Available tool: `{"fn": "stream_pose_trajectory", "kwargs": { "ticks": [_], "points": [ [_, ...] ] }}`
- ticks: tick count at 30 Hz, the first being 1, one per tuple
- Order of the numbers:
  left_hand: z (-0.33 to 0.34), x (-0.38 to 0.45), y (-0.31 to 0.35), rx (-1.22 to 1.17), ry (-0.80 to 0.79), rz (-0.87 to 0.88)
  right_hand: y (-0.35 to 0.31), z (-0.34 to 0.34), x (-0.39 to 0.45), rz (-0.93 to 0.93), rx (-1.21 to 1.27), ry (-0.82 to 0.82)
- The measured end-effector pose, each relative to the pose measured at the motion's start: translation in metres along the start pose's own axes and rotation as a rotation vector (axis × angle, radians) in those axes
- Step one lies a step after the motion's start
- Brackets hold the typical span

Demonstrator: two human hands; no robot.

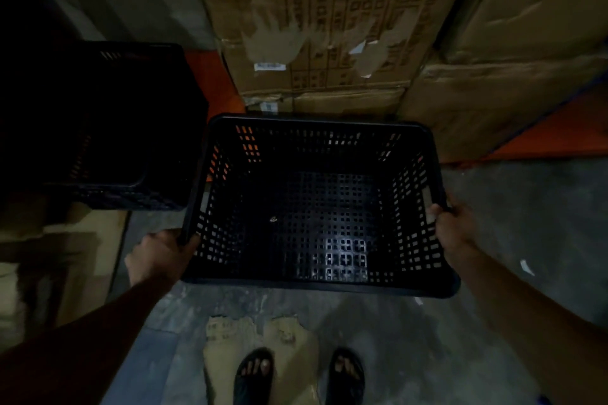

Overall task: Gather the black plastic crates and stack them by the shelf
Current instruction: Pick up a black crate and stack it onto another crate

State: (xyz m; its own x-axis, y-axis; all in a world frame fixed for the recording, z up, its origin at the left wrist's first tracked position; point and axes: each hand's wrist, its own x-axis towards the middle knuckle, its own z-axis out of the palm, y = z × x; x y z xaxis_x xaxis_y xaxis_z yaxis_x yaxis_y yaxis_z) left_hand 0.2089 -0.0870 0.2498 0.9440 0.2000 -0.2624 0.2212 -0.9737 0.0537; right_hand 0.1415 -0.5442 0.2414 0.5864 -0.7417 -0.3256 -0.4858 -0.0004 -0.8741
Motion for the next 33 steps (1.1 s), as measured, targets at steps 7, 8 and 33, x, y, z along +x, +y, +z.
{"fn": "stream_pose_trajectory", "kwargs": {
  "ticks": [7, 8, 33],
  "points": [
    [0.001, 0.007, -0.009, 0.002, 0.051, -0.033, -0.004, 0.022, 0.022, -0.012, -0.074, -0.091],
    [0.001, 0.008, -0.007, -0.008, 0.050, -0.035, -0.004, 0.023, 0.027, -0.013, -0.091, -0.086],
    [0.011, 0.002, 0.009, -0.415, -0.105, -0.171, -0.012, 0.021, 0.059, -0.119, -0.473, -0.148]
  ]
}}
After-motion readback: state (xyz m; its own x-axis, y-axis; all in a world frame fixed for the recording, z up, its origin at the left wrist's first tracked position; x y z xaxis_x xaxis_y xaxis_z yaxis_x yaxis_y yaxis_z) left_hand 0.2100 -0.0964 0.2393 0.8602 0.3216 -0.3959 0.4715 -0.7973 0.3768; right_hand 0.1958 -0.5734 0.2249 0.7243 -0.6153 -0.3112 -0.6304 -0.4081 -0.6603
